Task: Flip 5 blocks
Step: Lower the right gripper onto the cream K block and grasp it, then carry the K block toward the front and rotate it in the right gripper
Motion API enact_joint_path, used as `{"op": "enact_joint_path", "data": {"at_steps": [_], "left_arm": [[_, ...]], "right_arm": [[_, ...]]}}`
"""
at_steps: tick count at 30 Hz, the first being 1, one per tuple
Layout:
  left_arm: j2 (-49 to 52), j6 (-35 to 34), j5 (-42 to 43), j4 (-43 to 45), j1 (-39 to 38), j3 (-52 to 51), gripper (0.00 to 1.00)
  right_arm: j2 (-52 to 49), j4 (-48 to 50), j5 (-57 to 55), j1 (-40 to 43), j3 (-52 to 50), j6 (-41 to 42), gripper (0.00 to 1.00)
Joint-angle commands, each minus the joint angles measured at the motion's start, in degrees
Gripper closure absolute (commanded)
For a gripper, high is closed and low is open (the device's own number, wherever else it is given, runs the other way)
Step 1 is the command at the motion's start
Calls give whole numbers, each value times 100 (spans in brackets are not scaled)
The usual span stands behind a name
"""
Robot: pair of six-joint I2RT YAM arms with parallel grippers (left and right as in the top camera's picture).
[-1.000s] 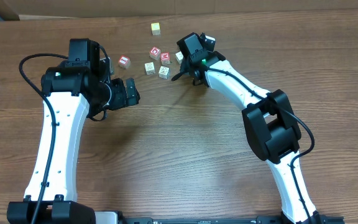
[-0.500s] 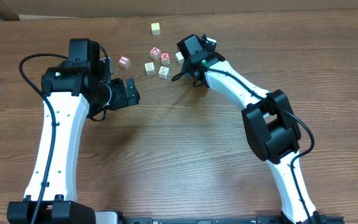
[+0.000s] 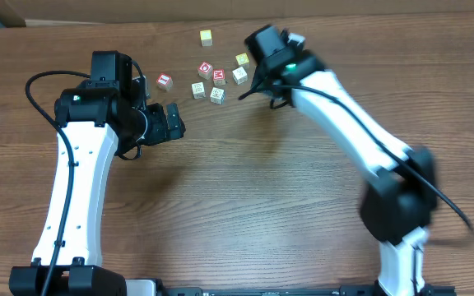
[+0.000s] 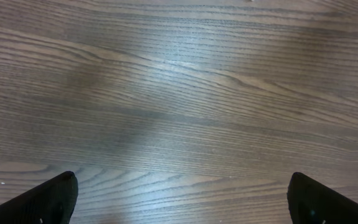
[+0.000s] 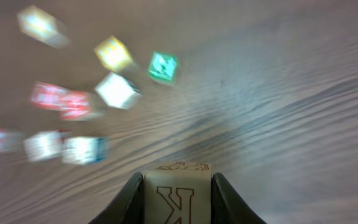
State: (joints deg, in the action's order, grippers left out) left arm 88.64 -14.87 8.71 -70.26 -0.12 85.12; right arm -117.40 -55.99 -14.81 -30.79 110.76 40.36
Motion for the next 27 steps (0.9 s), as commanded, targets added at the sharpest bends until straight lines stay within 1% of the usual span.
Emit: {"op": "enact_joint_path", "data": {"at_steps": [1, 3, 6, 11, 15, 22, 27], "left_arm": [[22, 7, -20, 9, 11, 129, 0], [22, 7, -22, 11, 11, 129, 0], [22, 4, -22, 9, 11, 129, 0], [22, 7, -22, 11, 11, 129, 0], [22, 4, -20, 11, 11, 129, 0], [22, 7, -22, 11, 11, 129, 0], [22, 7, -22, 11, 11, 129, 0]], "right_arm": [[1091, -302, 11, 15, 273, -162, 81], [1469, -636, 20, 15, 273, -162, 84], [1766, -1001, 262, 15, 273, -181, 84], [1812, -1530, 1073, -26, 181, -181, 82], [1768, -1611, 1200, -188, -247, -175, 82], [1543, -1032, 1215, -734, -1397, -107, 82], [1408, -114, 1303, -1099, -2378, 46, 82]]}}
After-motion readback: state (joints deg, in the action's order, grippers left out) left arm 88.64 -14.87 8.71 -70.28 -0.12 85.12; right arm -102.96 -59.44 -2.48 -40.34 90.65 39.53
